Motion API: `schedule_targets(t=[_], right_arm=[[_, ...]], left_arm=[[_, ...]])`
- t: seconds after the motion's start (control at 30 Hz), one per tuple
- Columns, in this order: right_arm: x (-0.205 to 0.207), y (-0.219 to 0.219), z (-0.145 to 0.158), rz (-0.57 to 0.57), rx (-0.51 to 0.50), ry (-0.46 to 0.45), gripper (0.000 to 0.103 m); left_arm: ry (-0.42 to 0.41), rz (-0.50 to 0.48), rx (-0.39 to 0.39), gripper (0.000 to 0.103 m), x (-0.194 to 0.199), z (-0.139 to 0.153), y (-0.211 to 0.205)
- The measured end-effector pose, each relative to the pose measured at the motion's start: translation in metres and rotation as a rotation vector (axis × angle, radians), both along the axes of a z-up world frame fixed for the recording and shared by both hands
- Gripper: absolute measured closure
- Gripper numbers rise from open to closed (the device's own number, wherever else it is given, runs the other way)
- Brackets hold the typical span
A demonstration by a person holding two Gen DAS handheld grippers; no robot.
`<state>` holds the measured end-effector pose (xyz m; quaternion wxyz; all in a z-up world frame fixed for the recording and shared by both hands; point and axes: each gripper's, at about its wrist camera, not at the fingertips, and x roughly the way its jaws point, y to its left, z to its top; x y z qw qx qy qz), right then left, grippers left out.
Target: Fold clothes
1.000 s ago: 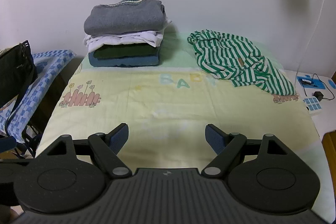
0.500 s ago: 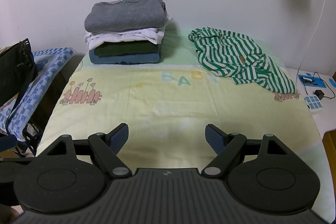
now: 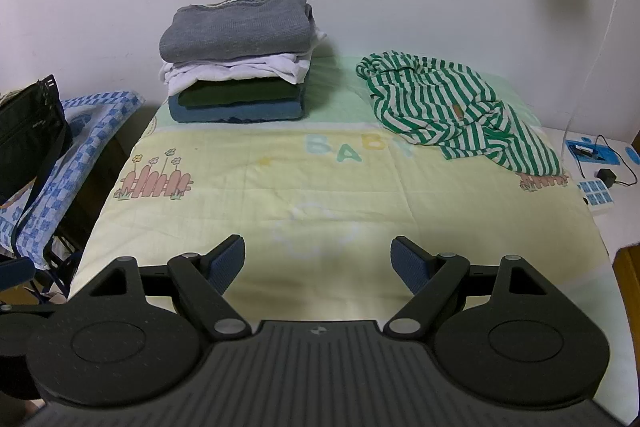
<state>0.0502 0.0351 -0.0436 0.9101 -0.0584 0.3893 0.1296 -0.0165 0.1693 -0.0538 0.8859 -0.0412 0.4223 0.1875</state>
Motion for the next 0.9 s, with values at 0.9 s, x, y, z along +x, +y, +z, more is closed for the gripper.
schedule_targets(t=[0.9], right_arm=[[0.0054, -0.0049, -0.004, 0.001, 0.011, 0.02, 0.02]], left_arm=[[-0.006, 0.009, 0.004, 0.0, 0.0049, 0.0028, 0.0005]])
